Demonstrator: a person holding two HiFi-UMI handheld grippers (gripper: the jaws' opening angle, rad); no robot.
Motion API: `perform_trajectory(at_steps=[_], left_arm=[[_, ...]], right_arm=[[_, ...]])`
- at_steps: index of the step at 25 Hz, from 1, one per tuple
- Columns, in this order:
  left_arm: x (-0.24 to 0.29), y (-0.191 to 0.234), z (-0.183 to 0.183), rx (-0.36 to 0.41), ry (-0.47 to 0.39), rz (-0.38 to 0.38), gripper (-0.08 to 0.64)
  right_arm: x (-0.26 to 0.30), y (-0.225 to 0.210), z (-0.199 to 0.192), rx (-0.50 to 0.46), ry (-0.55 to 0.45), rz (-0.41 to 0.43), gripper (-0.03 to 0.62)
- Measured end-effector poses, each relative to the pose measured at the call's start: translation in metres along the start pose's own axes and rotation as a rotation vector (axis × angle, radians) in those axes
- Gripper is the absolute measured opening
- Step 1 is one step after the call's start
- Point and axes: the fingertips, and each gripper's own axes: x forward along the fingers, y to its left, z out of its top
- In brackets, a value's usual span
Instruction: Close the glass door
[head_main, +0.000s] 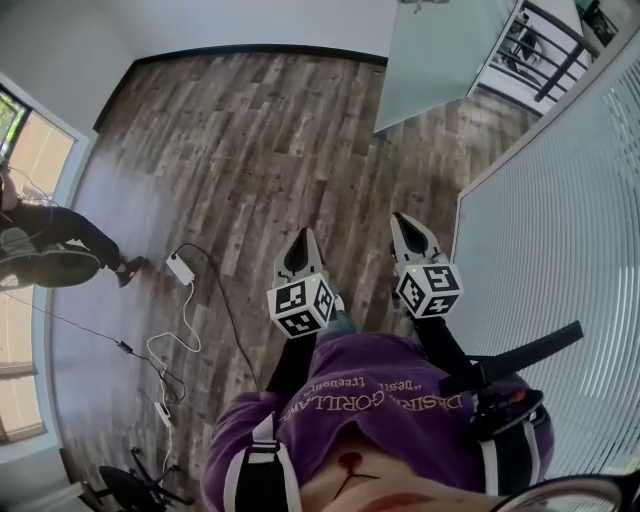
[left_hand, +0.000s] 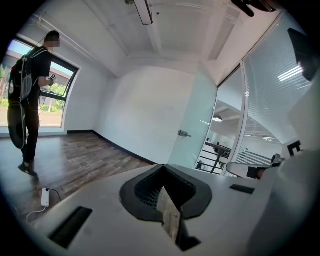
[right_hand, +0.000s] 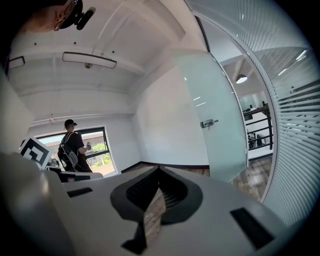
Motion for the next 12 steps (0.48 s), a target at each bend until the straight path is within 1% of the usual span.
perform_trajectory(at_steps=[4, 8, 12], left_arm=[[0.032, 0.024, 0.01, -0.003, 0.011, -0.017, 0.002], [0.057, 0.038, 0.02, -0.008, 0.024, -0.042, 0.002], [0.079, 0.051, 0.021, -0.013, 0.029, -0.054, 0.002]], right_arm=[[0.039, 0.01, 0.002, -0.001, -0.009, -0.002, -0.003], [0.066, 0.015, 0.008, 0.016, -0.021, -0.024, -0.003], [0.093, 0.014, 0.009, 0.0, -0.015, -0.027, -0.003]])
